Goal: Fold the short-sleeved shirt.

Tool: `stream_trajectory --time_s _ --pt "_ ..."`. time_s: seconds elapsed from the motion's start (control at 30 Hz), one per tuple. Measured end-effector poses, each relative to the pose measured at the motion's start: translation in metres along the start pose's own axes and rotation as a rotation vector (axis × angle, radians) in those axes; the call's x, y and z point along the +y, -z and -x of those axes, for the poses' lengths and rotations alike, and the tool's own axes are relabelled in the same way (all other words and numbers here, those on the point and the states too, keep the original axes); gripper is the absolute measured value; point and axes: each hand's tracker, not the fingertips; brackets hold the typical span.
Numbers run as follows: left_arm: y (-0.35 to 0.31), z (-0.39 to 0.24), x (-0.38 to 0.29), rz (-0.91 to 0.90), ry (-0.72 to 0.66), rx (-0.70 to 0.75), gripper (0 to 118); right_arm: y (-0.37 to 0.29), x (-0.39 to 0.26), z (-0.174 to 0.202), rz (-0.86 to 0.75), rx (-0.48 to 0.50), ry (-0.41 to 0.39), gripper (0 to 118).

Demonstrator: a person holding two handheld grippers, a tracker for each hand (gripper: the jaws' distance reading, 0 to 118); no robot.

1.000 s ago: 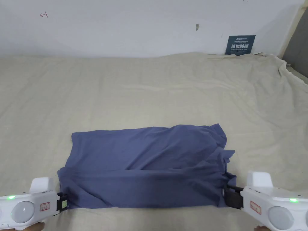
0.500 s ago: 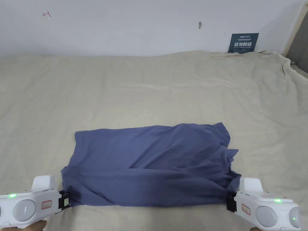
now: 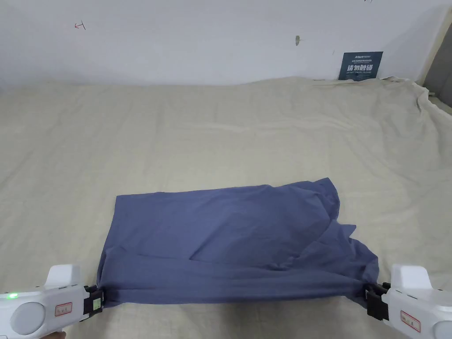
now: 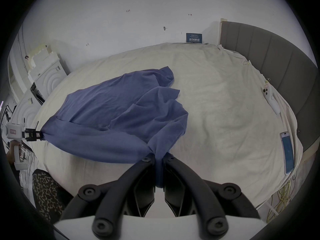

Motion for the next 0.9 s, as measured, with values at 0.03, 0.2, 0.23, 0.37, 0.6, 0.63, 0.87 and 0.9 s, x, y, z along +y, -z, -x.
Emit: stream_trajectory --time_s 0.03,0.2,0.23,0.37,0.6,0.63,0.87,0.9 --pt "-0.004 -0.003 -0.006 0.001 0.011 -0.001 4 -0.006 -0.004 -0.001 0.000 -0.001 -0.002 5" --pt "-0.017 -0.004 -0.035 0.019 0.028 -0.001 4 -0.013 -0.028 -0.017 0.012 -0.002 0.015 5" --pt "-0.018 -0.003 -0.040 0.027 0.027 0.000 4 -0.014 -0.034 -0.020 0.020 -0.002 0.017 5" --pt "-0.017 0.000 -0.053 0.050 0.011 0.007 4 -0.013 -0.049 -0.014 0.050 0.000 0.029 5" --pt "0.008 -0.008 -0.064 0.102 -0.006 0.062 4 0.033 -0.067 -0.022 0.153 -0.034 0.055 5" --pt "0.010 -0.009 -0.065 0.108 -0.012 0.067 4 0.036 -0.069 -0.023 0.175 -0.034 0.066 5" --pt "0.003 -0.017 -0.060 0.113 -0.041 0.105 38 0.016 -0.054 -0.015 0.173 -0.058 0.061 54" --pt "-0.002 -0.019 -0.059 0.103 -0.035 0.123 57 0.010 -0.051 -0.015 0.162 -0.062 0.049 71"
